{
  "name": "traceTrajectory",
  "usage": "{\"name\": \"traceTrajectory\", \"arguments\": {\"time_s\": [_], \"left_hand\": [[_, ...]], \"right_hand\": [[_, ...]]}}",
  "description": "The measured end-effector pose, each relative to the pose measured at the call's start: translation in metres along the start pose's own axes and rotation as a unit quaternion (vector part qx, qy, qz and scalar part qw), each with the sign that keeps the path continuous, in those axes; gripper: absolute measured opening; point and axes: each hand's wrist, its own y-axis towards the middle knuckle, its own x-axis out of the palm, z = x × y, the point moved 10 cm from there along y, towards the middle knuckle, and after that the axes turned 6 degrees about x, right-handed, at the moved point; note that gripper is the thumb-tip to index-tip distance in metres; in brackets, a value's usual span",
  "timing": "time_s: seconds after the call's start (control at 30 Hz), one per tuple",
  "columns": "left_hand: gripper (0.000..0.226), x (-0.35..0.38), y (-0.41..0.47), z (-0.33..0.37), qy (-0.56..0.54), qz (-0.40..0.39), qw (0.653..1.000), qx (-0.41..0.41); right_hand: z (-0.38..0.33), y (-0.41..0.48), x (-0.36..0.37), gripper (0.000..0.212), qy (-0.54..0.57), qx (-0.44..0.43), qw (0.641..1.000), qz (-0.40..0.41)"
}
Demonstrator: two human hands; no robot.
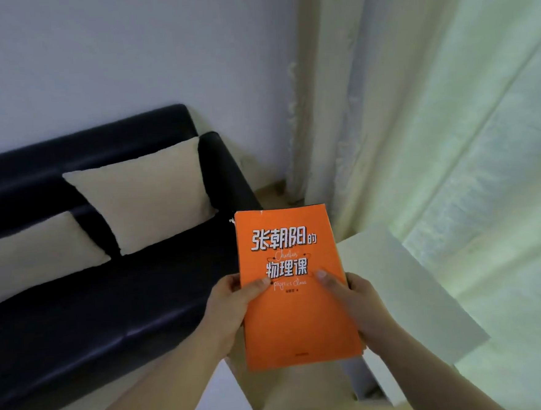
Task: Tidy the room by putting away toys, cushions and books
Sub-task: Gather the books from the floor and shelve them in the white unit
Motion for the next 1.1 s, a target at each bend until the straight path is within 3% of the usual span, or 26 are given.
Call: {"name": "traceTrajectory", "arguments": {"time_s": [0.4,0.53,0.8,0.97,1.1], "left_hand": [[0.030,0.208,0.068,0.000,0.095,-0.180,0.979,-0.033],[0.035,0.258,0.080,-0.015,0.135,-0.226,0.963,-0.053],[0.038,0.327,0.106,-0.029,0.192,-0.303,0.931,-0.071],[0.044,0.354,0.141,-0.037,0.239,-0.353,0.901,-0.080],[0.042,0.364,0.182,-0.047,0.262,-0.386,0.880,-0.088]], "right_hand": [[0.028,0.028,-0.181,0.061,0.063,0.024,0.987,0.144],[0.054,0.023,-0.220,0.056,0.099,0.046,0.976,0.189],[0.080,0.028,-0.261,0.056,0.173,0.077,0.949,0.253],[0.090,0.047,-0.264,0.048,0.210,0.091,0.927,0.297],[0.101,0.076,-0.255,0.055,0.232,0.113,0.904,0.342]]}}
